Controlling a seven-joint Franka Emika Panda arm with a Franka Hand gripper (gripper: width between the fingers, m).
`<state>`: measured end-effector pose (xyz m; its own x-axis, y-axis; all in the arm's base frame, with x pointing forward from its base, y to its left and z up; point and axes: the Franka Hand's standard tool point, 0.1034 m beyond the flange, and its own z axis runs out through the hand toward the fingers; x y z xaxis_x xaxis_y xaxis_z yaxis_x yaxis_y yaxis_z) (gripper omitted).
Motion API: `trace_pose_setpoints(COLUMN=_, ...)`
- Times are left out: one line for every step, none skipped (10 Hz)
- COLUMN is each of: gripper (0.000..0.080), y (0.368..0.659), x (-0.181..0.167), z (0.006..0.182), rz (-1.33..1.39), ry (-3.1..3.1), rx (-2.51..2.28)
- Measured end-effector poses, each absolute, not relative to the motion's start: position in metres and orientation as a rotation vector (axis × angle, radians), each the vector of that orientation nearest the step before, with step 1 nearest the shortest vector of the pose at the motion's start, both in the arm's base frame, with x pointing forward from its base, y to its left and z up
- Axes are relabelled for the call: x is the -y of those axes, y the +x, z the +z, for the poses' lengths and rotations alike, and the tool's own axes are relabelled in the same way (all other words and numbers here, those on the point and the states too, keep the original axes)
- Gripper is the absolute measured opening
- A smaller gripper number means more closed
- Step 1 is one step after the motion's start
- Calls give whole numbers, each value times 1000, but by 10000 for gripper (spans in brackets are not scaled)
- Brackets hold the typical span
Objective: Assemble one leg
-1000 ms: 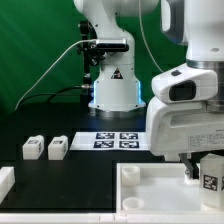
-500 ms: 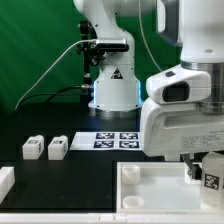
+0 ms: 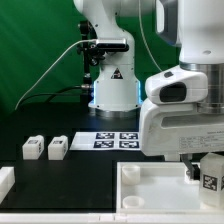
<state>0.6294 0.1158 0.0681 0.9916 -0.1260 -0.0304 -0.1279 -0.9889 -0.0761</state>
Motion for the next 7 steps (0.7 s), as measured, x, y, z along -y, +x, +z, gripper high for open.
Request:
trace_pose_setpoints(gripper=403, y=632, x=-118, z=69, rz=49, ry=-3015, rx=-516)
trace_pose_setpoints(gripper=403, y=633, x=-118, z=68, rz=62, ry=-2948, rx=-804)
trace_pose_setpoints(gripper=403, y=634, x=-117, z=67, rz=86, ry=-2833, rx=-1118)
trace_pose_setpoints(gripper=403, y=635, x=-114, z=67, rz=110, ry=-2695, rx=-1383)
trace_pose_setpoints(gripper=403, y=634, x=-112, z=67, rz=136, ry=-2598, rx=-1517)
trace_pose_setpoints(gripper=403, y=633, x=-112, z=66, rz=142, ry=-2580, rx=-1554)
trace_pose_setpoints(gripper=500, y=633, x=-112, z=66, rz=141, ry=-2584, rx=-1545)
